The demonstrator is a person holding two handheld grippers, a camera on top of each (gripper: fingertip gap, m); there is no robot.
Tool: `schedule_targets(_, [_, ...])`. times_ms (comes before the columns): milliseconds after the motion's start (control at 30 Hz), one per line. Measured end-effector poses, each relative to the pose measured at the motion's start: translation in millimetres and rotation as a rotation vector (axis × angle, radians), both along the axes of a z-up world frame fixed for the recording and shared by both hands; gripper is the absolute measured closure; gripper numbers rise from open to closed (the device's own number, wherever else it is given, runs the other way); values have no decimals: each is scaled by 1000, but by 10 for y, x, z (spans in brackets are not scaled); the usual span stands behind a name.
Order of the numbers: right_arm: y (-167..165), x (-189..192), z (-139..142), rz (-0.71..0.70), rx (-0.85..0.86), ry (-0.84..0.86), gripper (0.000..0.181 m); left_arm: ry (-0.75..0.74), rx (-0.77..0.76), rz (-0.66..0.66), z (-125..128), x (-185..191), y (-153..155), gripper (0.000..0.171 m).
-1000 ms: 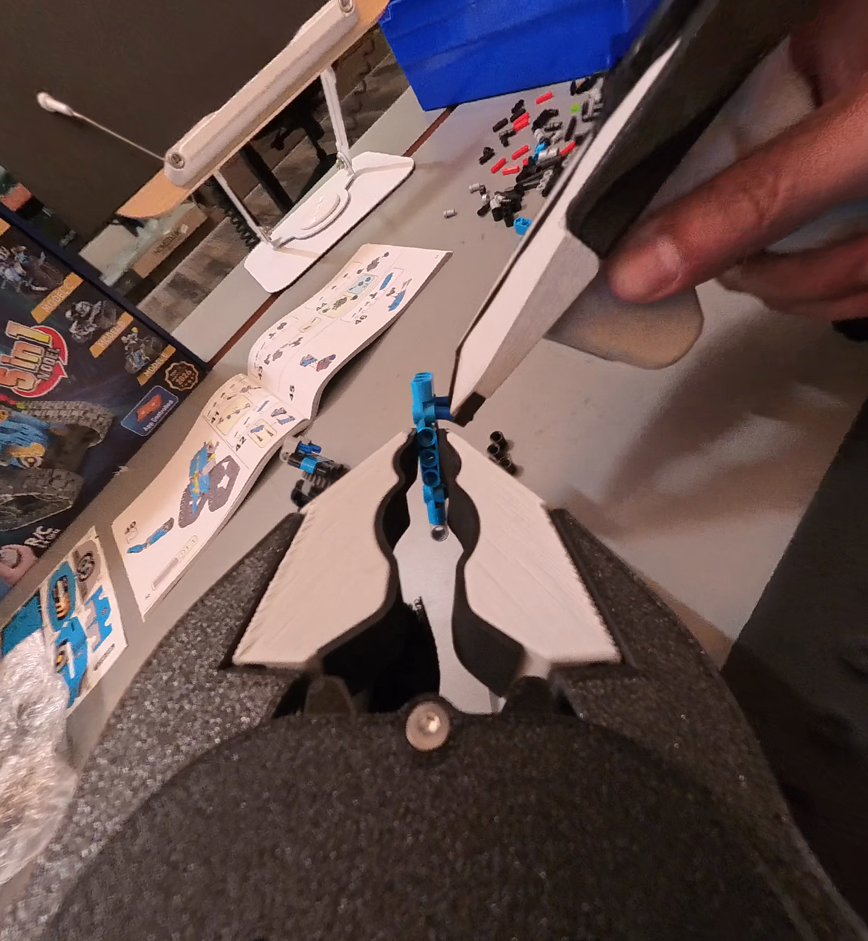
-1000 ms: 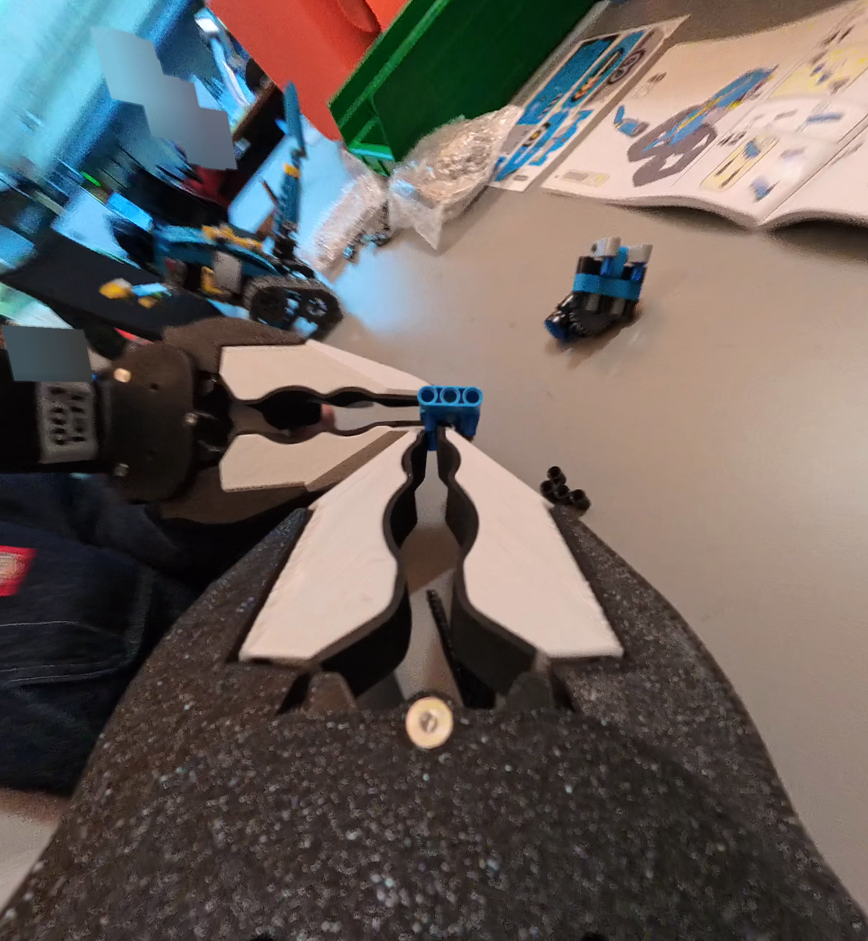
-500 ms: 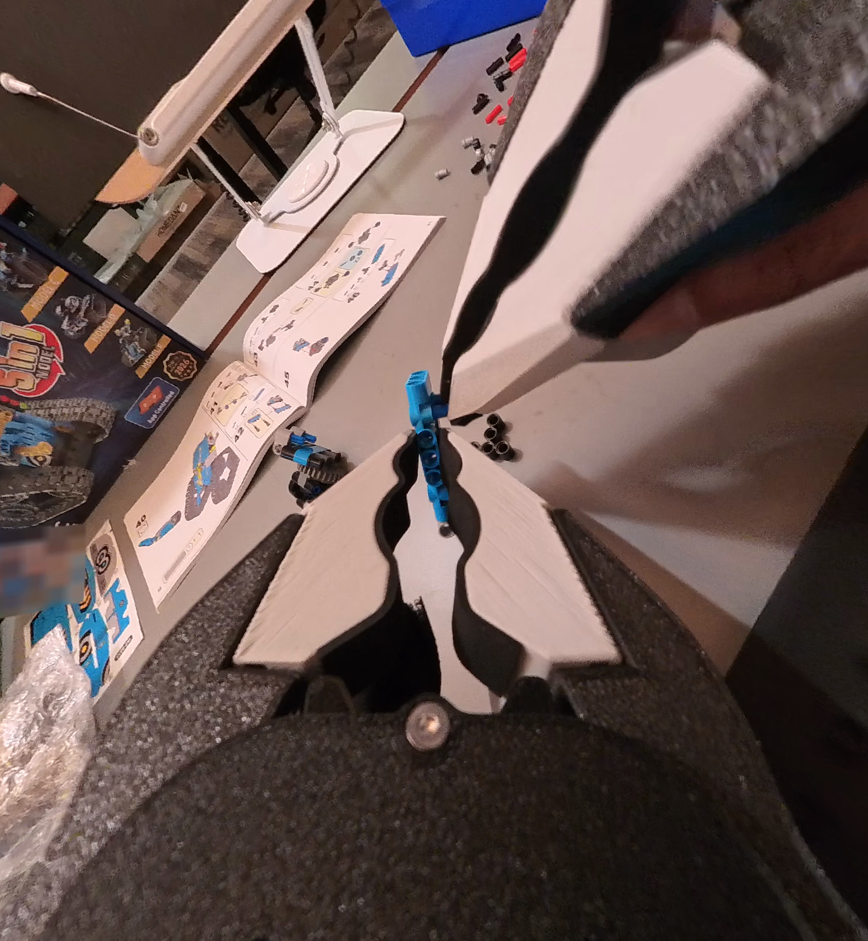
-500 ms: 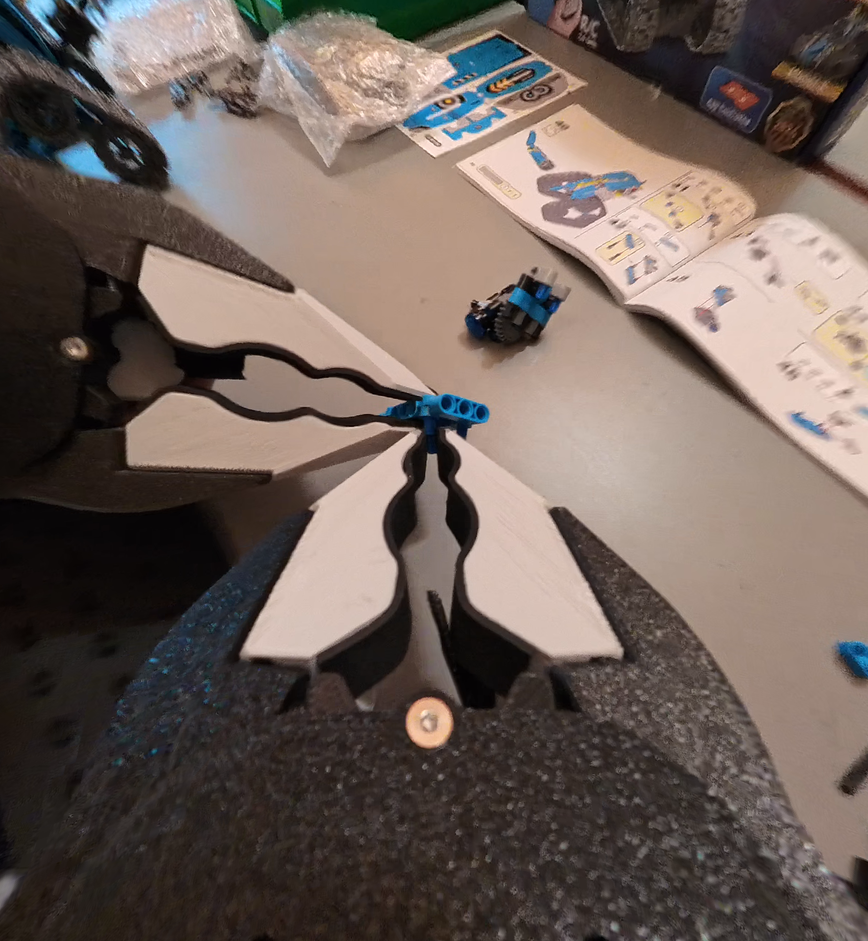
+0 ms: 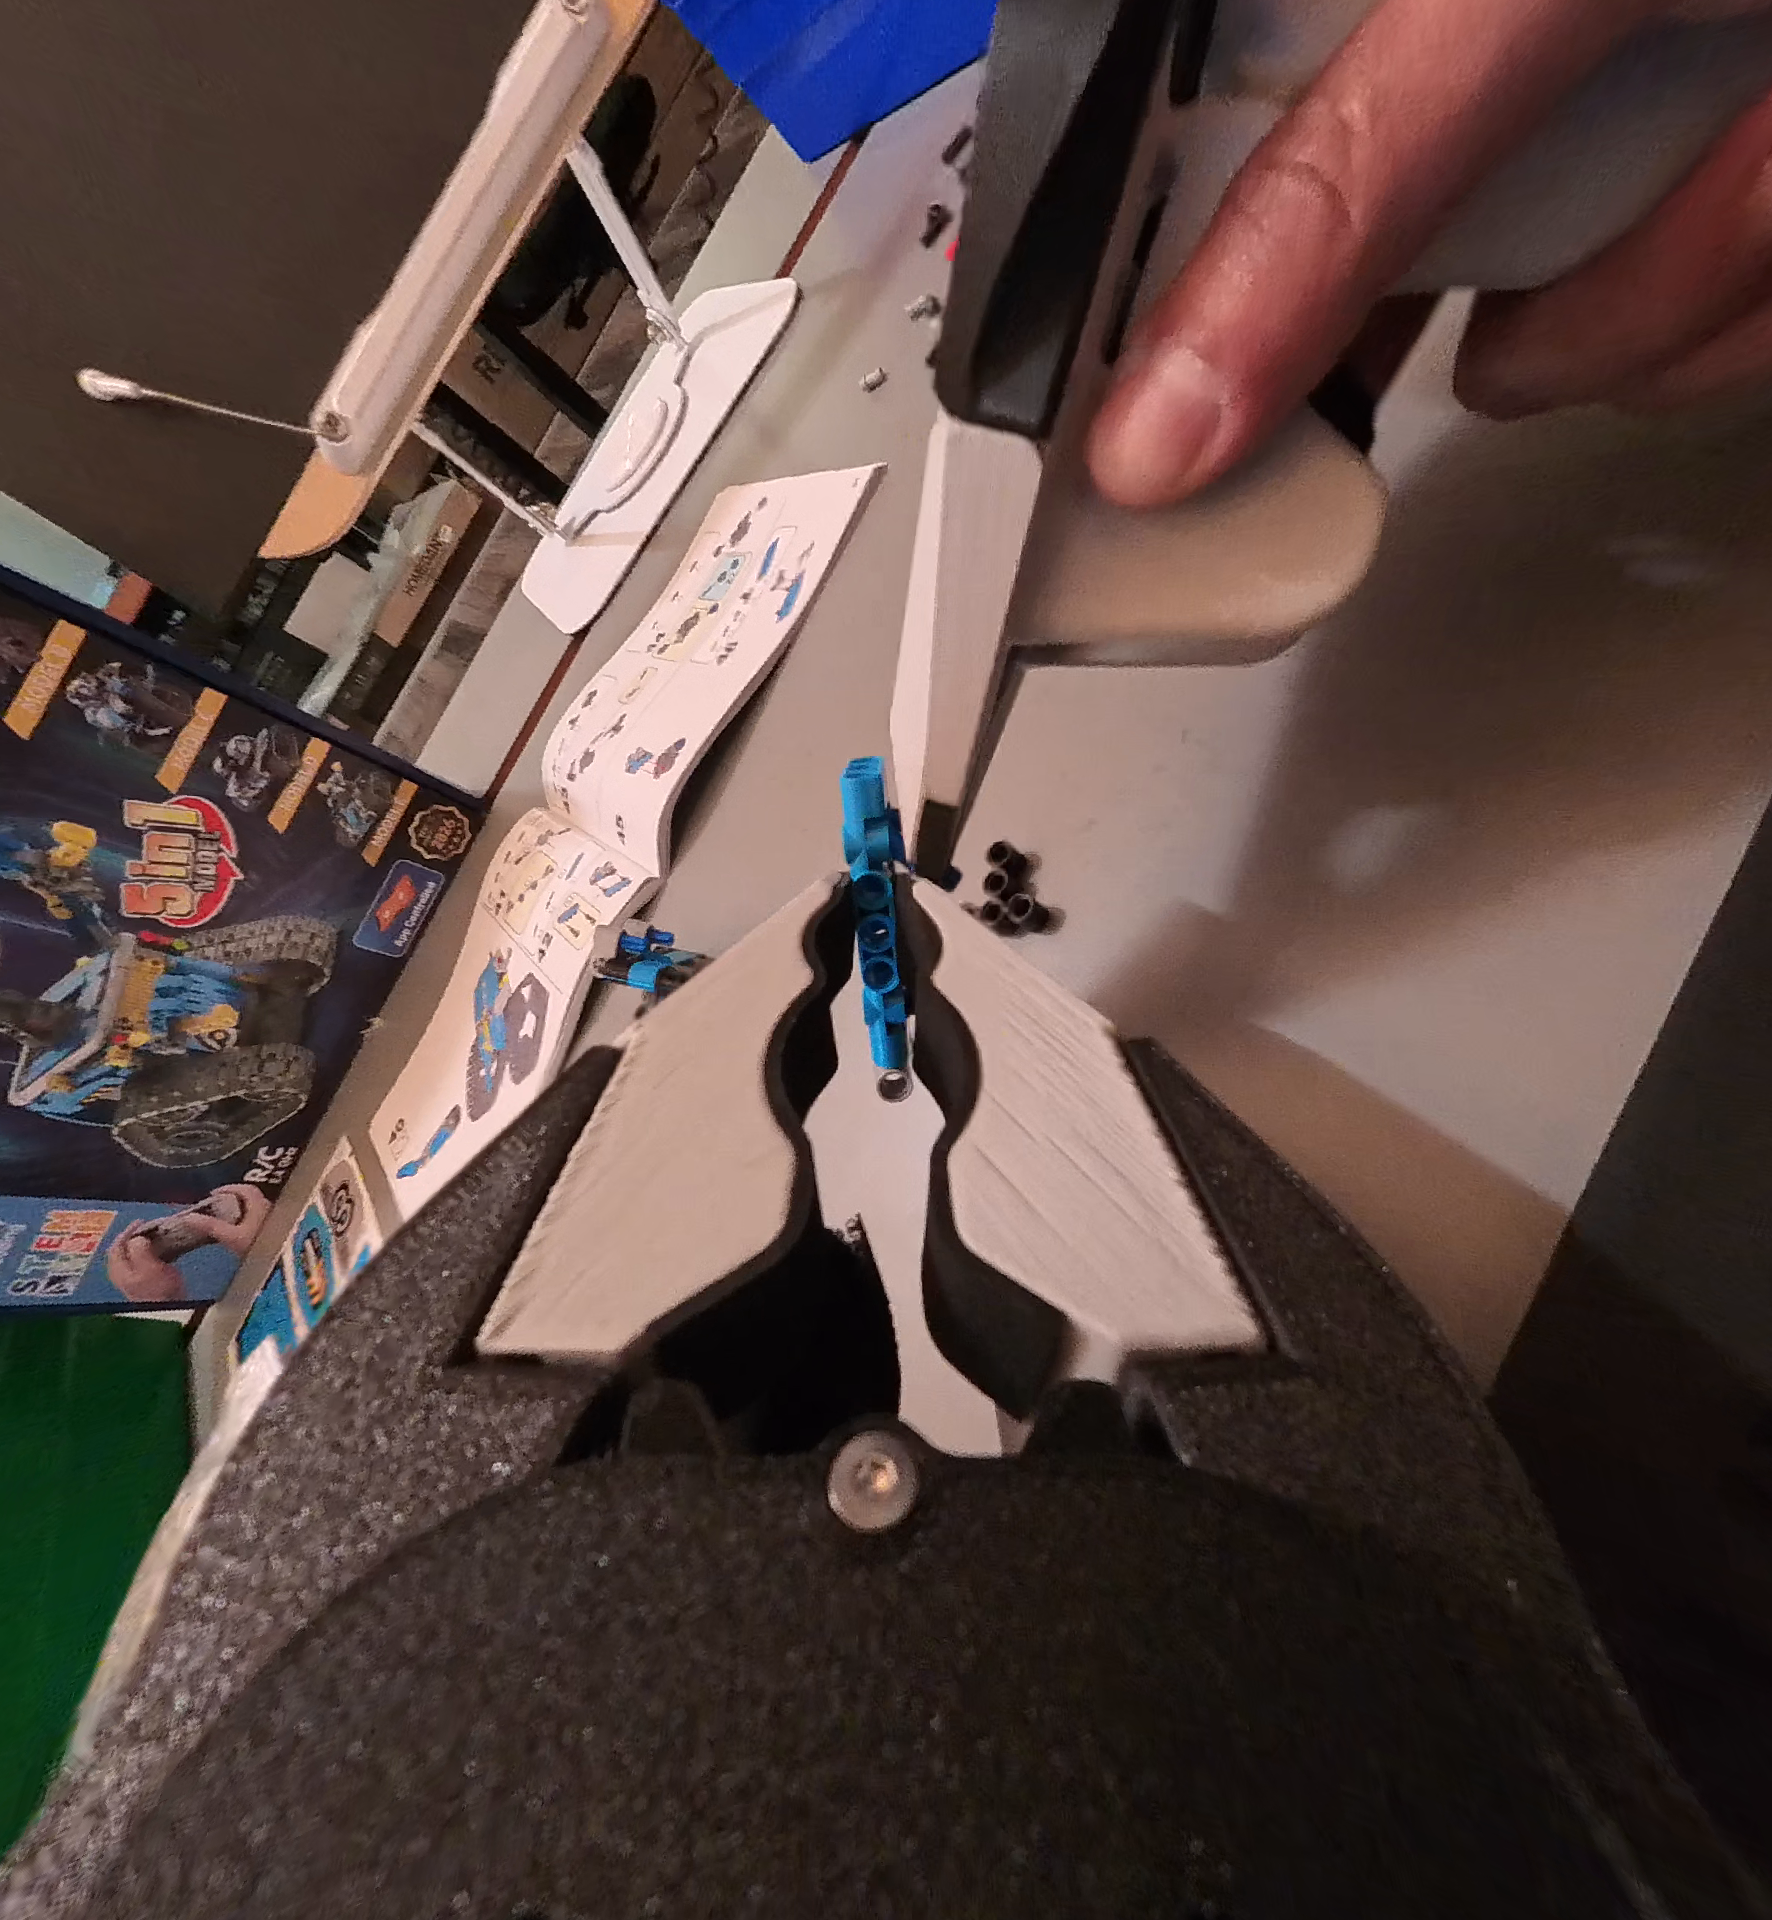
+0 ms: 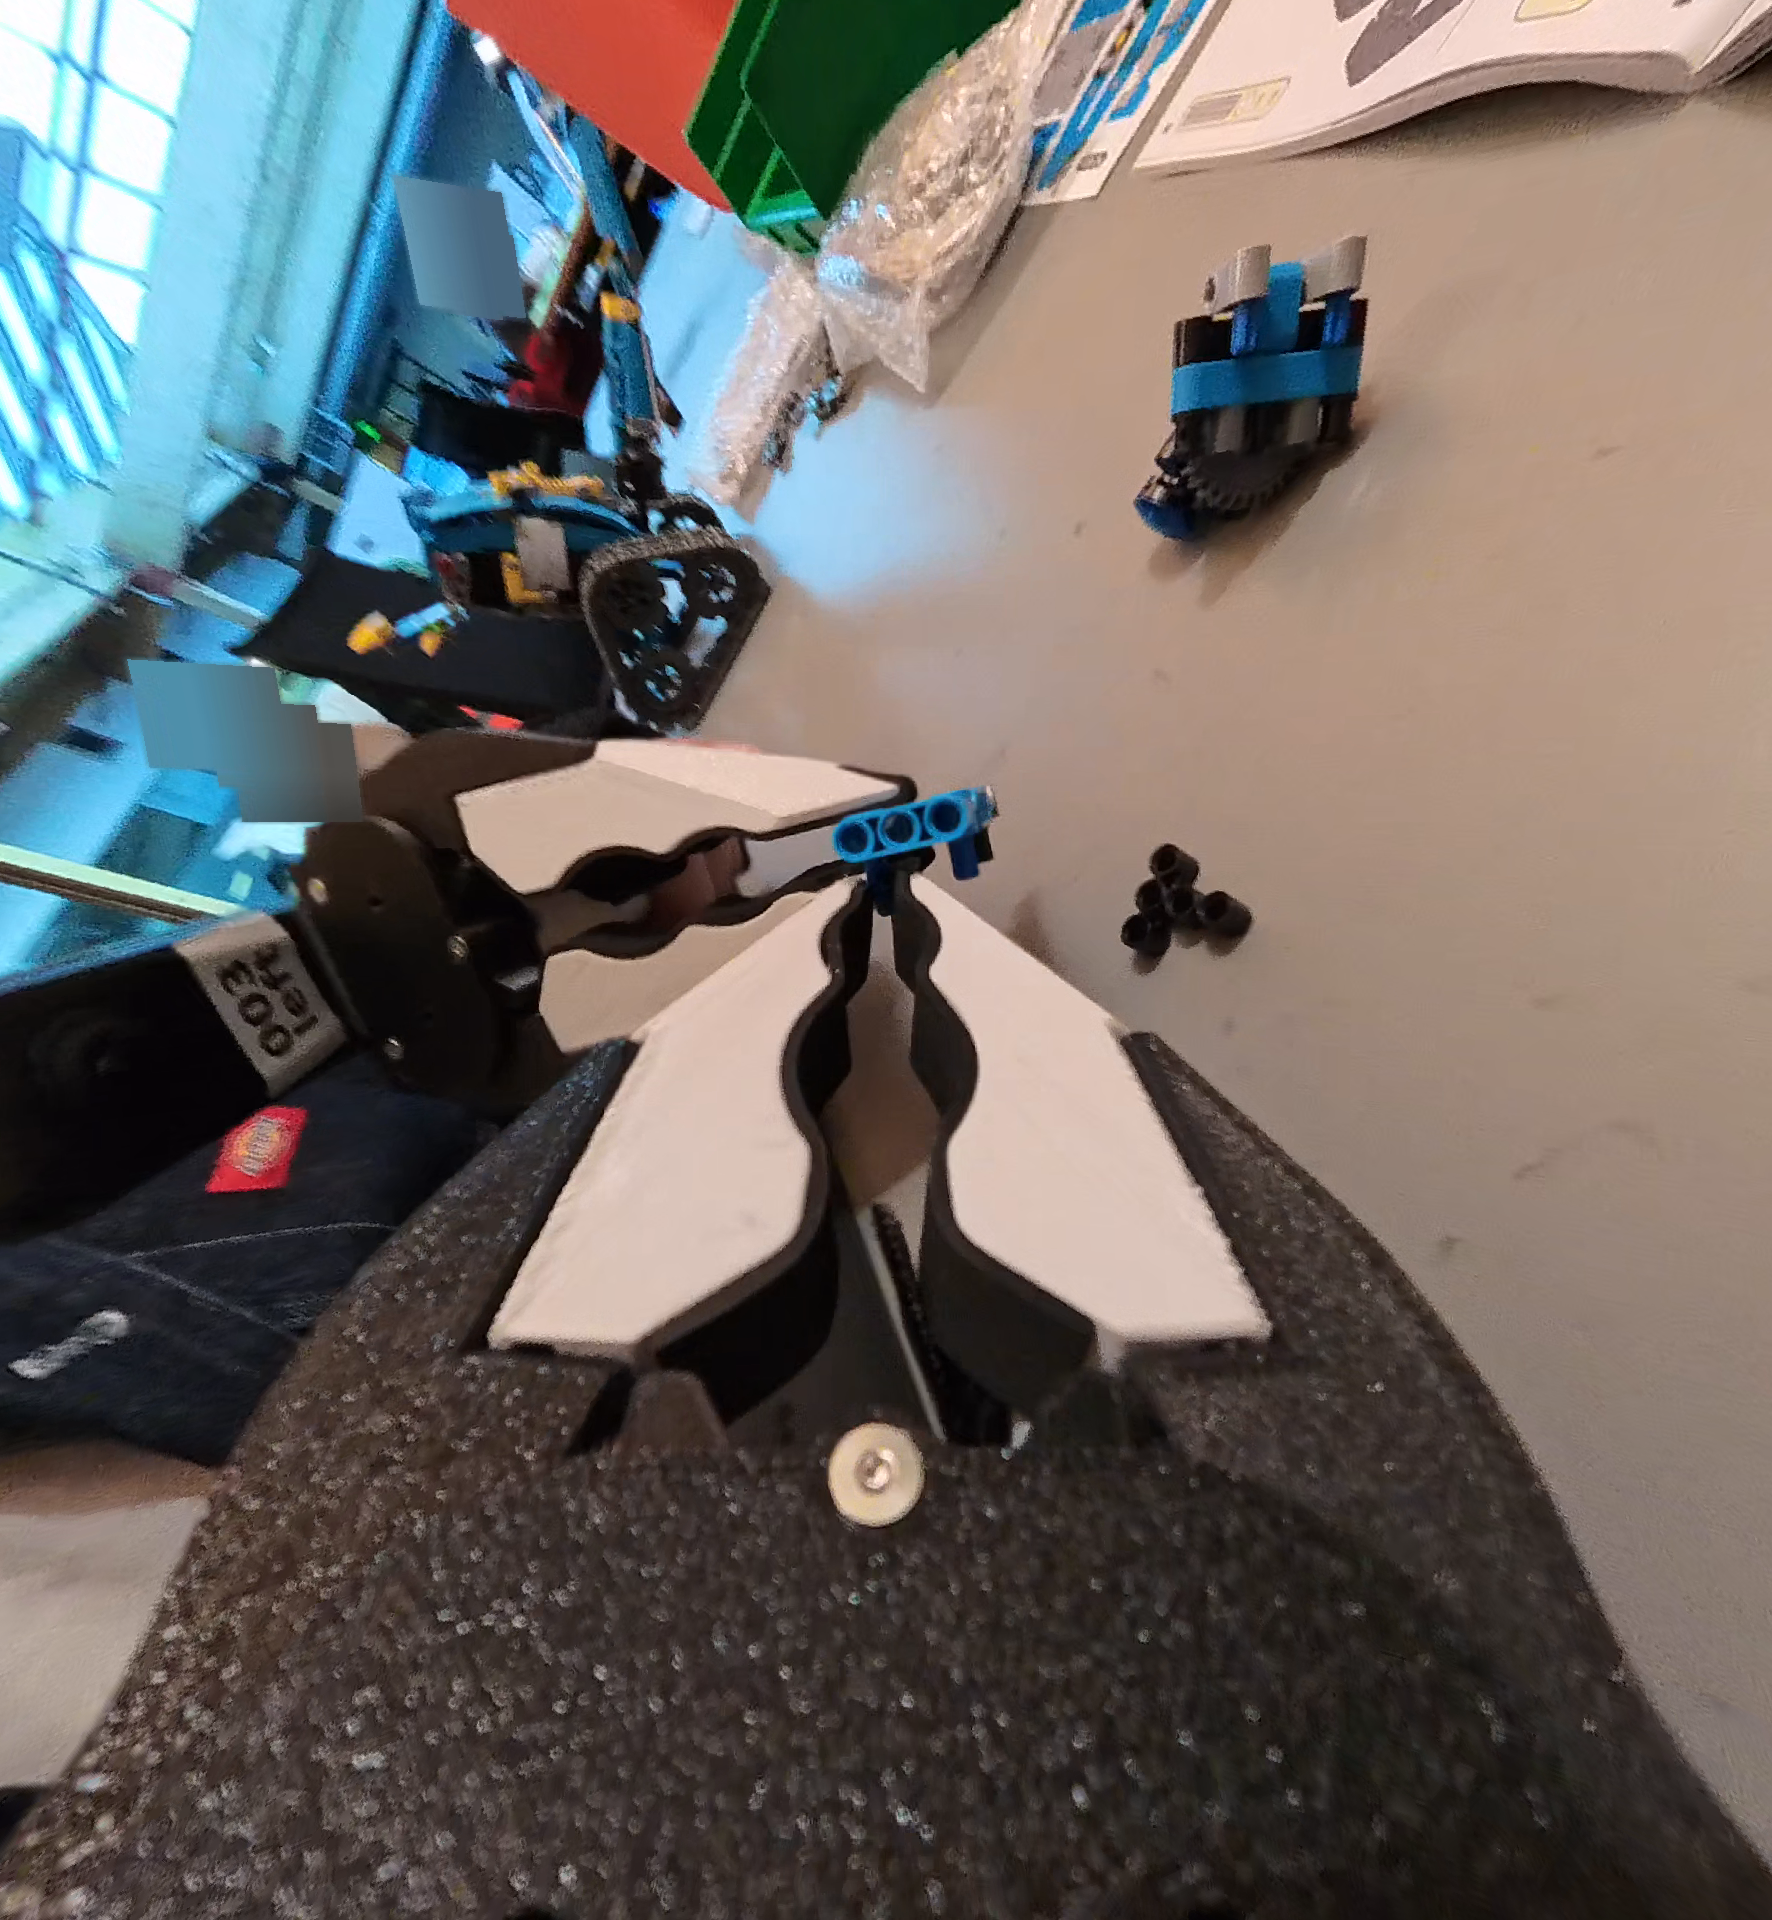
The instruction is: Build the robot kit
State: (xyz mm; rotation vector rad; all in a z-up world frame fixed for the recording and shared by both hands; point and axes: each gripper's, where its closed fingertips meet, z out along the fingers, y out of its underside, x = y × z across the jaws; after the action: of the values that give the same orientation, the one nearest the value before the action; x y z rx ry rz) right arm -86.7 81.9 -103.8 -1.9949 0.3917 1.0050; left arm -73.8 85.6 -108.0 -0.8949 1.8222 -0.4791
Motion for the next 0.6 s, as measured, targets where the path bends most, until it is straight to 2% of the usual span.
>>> schedule_targets(200, [-54, 51, -82, 55, -47, -223, 179, 44, 47, -19, -113, -9, 18, 165])
schedule_targets(333, [-37, 111, -83, 69, -45, -314, 181, 32, -44, -17, -59, -4, -11, 166])
schedule_targets(467, [6, 153, -93, 45, -13, -238, 181, 42, -99, 21, -72, 0, 73, 165])
schedule_targets(600, [-57, 147, -123, 83, 1, -260, 181, 15, -163, 101, -18, -9, 308, 165])
